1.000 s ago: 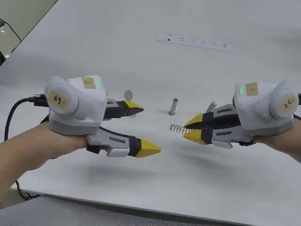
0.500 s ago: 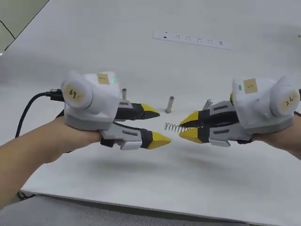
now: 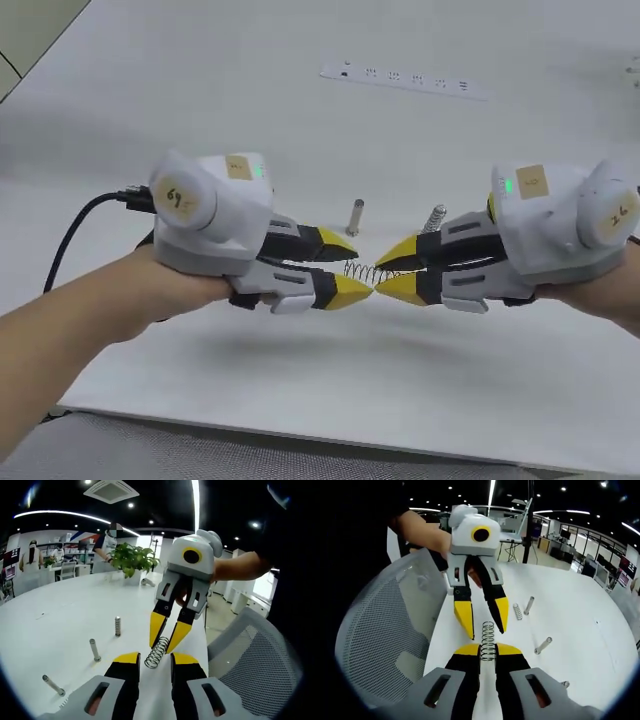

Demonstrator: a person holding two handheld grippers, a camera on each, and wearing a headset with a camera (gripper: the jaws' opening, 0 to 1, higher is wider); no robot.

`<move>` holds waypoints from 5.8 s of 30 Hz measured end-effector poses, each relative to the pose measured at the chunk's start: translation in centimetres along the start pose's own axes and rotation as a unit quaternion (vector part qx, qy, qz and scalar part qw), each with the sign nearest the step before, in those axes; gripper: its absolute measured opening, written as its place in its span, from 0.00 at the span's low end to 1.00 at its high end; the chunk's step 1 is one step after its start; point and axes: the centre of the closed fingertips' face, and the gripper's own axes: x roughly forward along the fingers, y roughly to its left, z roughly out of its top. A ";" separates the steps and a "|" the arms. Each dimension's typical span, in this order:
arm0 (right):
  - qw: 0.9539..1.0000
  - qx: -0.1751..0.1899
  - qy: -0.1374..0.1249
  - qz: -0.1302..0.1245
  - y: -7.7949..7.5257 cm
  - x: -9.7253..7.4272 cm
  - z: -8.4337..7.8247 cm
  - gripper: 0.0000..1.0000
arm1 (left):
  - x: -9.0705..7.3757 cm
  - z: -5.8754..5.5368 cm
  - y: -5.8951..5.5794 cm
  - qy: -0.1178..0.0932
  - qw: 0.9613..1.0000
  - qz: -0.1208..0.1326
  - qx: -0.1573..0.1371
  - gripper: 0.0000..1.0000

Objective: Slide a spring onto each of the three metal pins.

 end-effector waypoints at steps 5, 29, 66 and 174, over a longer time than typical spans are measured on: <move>1.000 -0.002 -0.004 0.000 0.1 0.0 0.3 0.08 | 0.0 -0.1 -0.1 0.001 1.000 -0.001 0.003 0.13; 1.000 -0.006 -0.009 0.005 0.3 -0.2 0.8 0.08 | 0.0 0.2 -0.3 -0.001 0.999 -0.004 0.038 0.05; 1.000 0.021 -0.011 0.011 0.6 -0.1 -0.1 0.10 | -0.3 0.0 -1.2 0.007 0.999 -0.033 0.040 0.02; 0.988 0.033 -0.148 -0.028 0.4 -0.2 6.2 0.08 | -0.5 -0.2 -0.8 0.004 0.999 -0.014 0.035 0.02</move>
